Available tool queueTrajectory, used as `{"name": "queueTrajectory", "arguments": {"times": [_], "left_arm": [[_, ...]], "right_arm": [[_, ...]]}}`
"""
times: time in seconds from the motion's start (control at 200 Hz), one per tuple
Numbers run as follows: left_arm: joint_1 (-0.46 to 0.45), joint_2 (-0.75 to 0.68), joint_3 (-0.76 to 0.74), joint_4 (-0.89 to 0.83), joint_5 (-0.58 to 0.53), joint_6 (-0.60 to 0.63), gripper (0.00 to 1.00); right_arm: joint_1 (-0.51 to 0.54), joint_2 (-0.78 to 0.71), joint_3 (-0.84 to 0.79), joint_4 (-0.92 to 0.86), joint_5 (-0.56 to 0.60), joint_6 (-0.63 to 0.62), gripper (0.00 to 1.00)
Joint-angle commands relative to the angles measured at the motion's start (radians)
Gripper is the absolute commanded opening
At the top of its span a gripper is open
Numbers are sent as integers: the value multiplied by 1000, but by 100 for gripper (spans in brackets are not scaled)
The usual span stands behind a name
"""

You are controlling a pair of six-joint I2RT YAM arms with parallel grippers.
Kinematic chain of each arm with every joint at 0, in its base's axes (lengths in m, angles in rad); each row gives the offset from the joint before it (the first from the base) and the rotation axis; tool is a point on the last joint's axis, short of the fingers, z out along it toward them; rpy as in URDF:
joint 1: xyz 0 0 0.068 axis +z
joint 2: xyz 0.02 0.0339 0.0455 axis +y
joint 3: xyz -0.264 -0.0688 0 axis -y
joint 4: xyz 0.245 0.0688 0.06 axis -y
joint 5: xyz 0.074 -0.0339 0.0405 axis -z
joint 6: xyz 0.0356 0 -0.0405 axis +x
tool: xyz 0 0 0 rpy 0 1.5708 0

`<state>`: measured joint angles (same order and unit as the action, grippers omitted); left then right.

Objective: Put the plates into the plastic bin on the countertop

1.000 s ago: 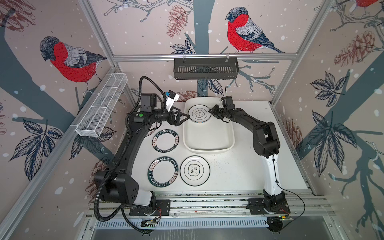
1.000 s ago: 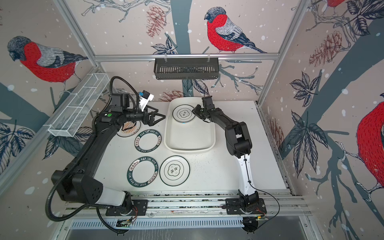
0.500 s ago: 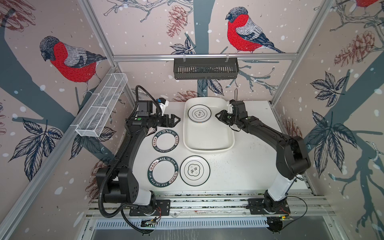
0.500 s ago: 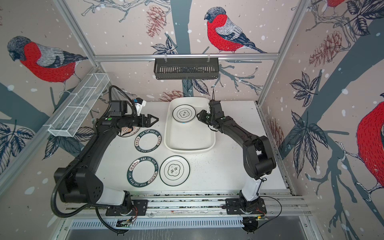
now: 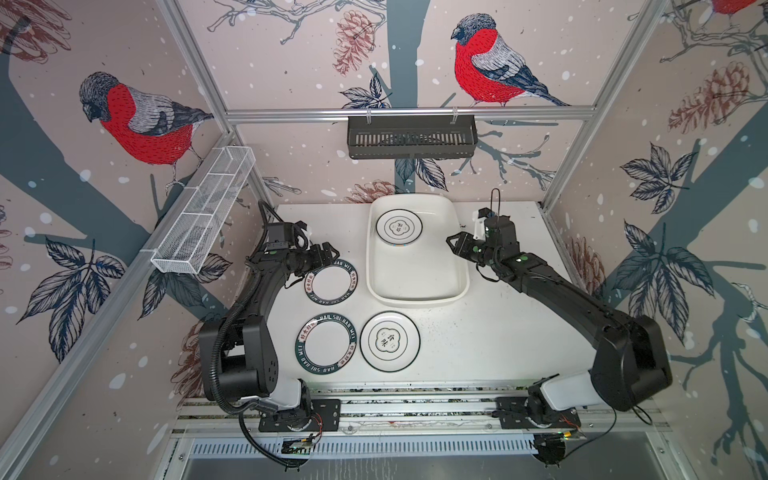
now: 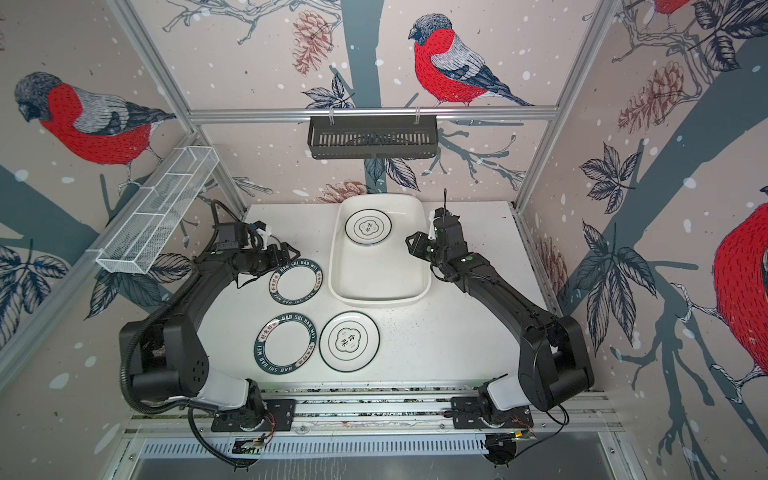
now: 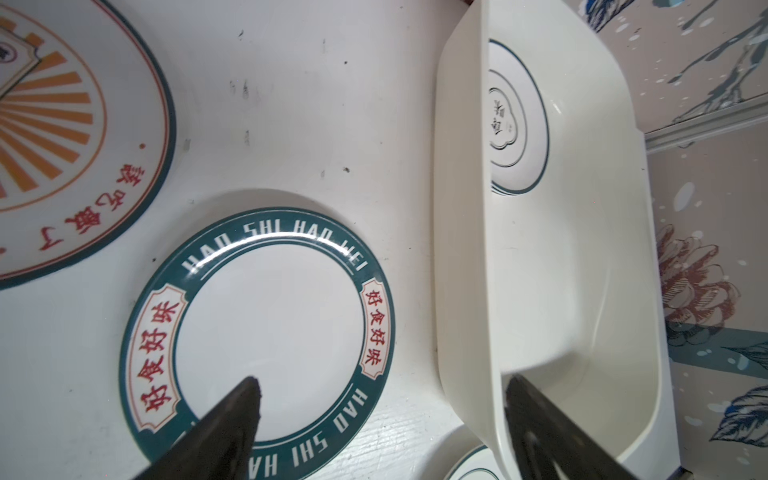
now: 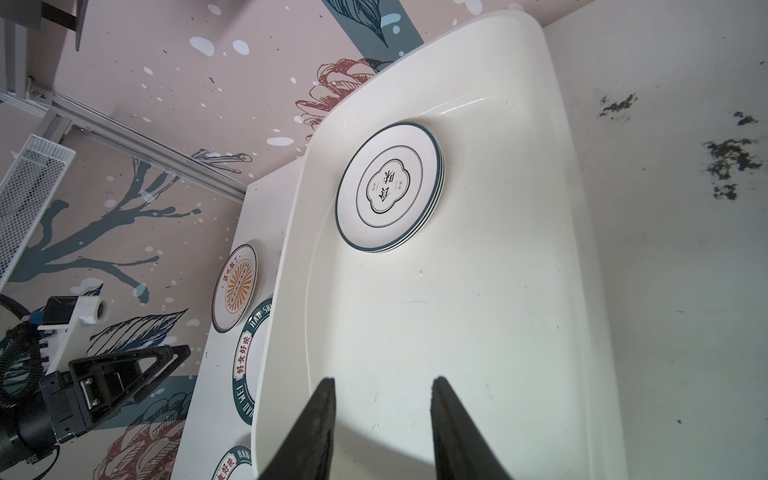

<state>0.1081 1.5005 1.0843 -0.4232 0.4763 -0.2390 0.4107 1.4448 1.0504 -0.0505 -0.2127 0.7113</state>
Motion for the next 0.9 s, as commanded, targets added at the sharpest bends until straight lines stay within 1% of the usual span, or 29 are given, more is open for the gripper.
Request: {"name": "queueTrajectory", "arguments": {"times": [0.0, 0.065, 0.115, 0.18, 0.315, 0.565, 0.665, 0.821, 0.891], "left_arm": [[4, 21, -9, 65, -143, 22, 91], [3, 41, -4, 69, -203, 69, 90], [4, 47, -9, 77, -255, 77, 90], [6, 49, -21, 99, -271, 100, 90], [5, 67, -33, 142, -337, 101, 91], [5, 211, 79, 164, -302, 148, 91], [5, 279, 139, 166, -338, 137, 91], [4, 383, 226, 156, -334, 152, 91], [4, 410, 240, 164, -319, 159, 91]], "right_arm": [[1, -6, -16, 26, 1, 8, 40], [2, -2, -20, 28, -1, 10, 40], [2, -1, -22, 26, -1, 10, 40], [3, 0, -26, 29, 1, 10, 40], [4, 8, -29, 30, 0, 11, 40], [4, 21, -35, 44, -4, 19, 39], [4, 13, -45, 49, 1, 20, 39], [3, 1, -55, 43, 11, 19, 39], [1, 1, -53, 38, 13, 17, 39]]}}
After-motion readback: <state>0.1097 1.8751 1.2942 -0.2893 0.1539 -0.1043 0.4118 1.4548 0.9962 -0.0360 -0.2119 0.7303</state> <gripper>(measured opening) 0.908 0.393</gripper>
